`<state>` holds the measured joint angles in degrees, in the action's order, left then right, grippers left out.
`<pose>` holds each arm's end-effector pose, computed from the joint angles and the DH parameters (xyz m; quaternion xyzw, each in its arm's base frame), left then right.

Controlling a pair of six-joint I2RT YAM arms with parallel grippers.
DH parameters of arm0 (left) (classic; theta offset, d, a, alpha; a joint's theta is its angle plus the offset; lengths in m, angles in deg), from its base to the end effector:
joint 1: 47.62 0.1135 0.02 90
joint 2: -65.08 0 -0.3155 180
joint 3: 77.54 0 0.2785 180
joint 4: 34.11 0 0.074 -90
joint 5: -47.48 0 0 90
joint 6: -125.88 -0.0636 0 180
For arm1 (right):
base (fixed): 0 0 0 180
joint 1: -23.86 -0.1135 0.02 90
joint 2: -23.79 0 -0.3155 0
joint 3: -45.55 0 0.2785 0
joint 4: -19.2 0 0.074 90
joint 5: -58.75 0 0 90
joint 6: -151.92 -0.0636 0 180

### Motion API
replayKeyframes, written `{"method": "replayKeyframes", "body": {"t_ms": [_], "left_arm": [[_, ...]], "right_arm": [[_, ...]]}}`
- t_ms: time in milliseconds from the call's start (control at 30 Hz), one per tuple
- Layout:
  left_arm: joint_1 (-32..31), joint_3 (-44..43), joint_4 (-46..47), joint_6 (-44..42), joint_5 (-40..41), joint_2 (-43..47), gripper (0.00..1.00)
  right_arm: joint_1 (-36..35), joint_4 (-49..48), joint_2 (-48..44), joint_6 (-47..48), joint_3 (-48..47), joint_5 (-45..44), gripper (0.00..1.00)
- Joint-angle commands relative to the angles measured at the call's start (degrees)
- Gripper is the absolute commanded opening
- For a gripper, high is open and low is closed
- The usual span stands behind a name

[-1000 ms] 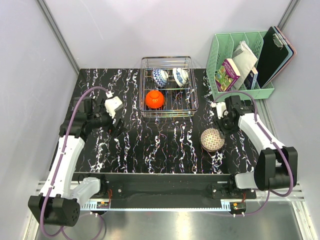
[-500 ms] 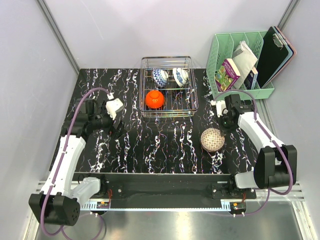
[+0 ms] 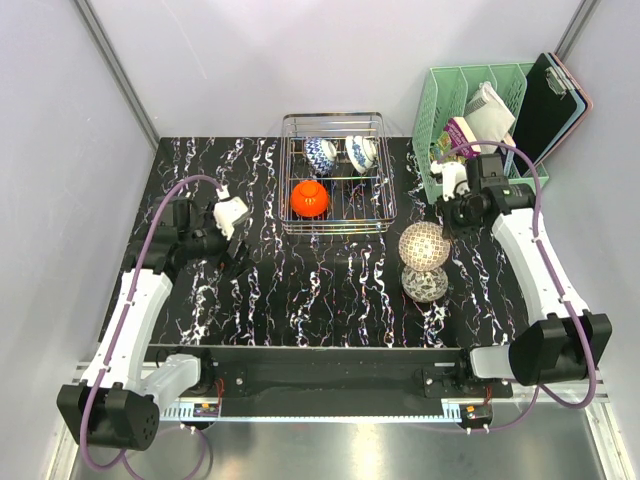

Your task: Load the bowls into the dish rack

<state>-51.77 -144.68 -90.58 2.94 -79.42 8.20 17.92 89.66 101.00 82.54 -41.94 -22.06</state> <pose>0.2048 -0.0531 0.3372 0.3918 0.7969 -0.1965 0.4156 0.2896 0.0403 0.3522 -0.2413 0.9327 0.0440 0.2643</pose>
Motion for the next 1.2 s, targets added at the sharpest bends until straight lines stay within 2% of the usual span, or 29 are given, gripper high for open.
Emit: {"method": "replayKeyframes", "body": {"t_ms": [0, 167, 333, 467, 700, 933, 1167], "left_arm": [[-0.52, -0.76, 1.76, -0.10, -1.24, -0.25, 0.99], [-0.78, -0.67, 2.02, 0.17, -1.24, -0.33, 0.99], [-1.04, -0.67, 2.11, 0.25, -0.98, -0.68, 0.99], [-1.31, -1.02, 2.54, 1.04, -0.89, -1.47, 0.99], [-1.39, -2.95, 3.86, 3.15, 0.78, -2.35, 0.99], [-1.31, -4.28, 4.39, 5.00, 0.96, -4.11, 0.99], [-1.22, -4.63, 5.88, 6.32, 0.08, -7.98, 0.99]], "right_arm": [[0.13, 3.68, -1.89, -1.20, -4.23, 5.39, 0.00], [-0.30, 4.56, -1.10, -1.81, -5.11, 12.67, 0.00], [-3.37, 4.12, 0.04, -2.25, -6.08, 15.07, 0.00], [-11.53, 2.02, 2.50, -4.18, -7.22, 12.44, 0.00], [-19.01, -0.62, 14.26, -6.12, -13.71, 11.03, 0.00], [-26.40, -1.77, 25.61, -6.21, -24.43, 10.14, 0.00], [-32.64, -3.96, 35.01, -6.30, -28.49, 10.85, 0.00]]}}
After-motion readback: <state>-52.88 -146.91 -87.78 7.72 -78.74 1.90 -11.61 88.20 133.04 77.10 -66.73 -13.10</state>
